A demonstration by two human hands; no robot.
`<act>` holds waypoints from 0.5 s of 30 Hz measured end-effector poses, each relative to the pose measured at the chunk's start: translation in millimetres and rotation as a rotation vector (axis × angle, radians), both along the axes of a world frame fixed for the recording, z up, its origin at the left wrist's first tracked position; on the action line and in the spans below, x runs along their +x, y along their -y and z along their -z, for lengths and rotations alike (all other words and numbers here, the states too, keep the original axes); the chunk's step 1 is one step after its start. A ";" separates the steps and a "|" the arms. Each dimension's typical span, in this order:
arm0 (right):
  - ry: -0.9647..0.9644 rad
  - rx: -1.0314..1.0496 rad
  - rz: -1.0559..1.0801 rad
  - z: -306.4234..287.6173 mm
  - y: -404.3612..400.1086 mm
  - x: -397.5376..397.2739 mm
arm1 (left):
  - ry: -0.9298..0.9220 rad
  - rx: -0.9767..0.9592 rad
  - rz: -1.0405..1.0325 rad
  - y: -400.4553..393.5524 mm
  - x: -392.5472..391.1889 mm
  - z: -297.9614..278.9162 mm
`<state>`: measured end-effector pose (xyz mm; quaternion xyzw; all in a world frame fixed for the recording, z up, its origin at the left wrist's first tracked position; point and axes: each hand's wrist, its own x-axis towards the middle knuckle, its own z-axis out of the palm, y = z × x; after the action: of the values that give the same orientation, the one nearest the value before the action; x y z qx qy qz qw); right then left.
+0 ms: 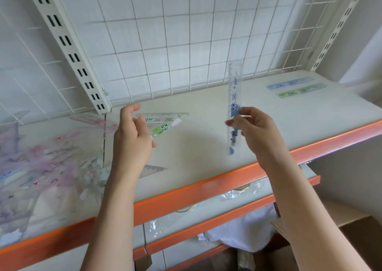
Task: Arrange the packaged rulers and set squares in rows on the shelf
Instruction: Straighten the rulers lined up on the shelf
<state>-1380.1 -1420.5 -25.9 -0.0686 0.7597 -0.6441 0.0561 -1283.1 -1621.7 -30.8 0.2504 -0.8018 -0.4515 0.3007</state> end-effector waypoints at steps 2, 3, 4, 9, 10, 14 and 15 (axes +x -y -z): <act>0.001 0.013 0.004 -2.3 -11.0 -8.8 | 0.097 -0.076 0.027 -9.8 -7.9 0.3; 0.012 -0.006 0.003 -3.4 -16.9 -14.2 | 0.130 -0.095 0.049 -15.6 -12.6 1.0; 0.023 -0.028 -0.001 -5.2 -22.7 -19.8 | 0.154 -0.109 0.073 -22.2 -17.9 1.4; 0.019 -0.127 0.008 -11.8 -60.3 -58.9 | 0.189 -0.146 0.121 -62.2 -53.3 2.9; 0.024 -0.145 0.021 -13.0 -69.7 -67.4 | 0.186 -0.143 0.119 -70.4 -61.8 2.0; 0.043 -0.154 0.015 -14.5 -110.6 -103.7 | 0.176 -0.118 0.108 -106.4 -99.4 -3.6; 0.048 -0.148 0.001 -14.3 -121.3 -113.4 | 0.173 -0.111 0.106 -116.1 -109.3 -4.4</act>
<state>-1493.4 -1299.2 -11.6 -0.0566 0.7086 -0.7000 0.0688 -1392.4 -1505.6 -26.4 0.2290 -0.8606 -0.3985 0.2194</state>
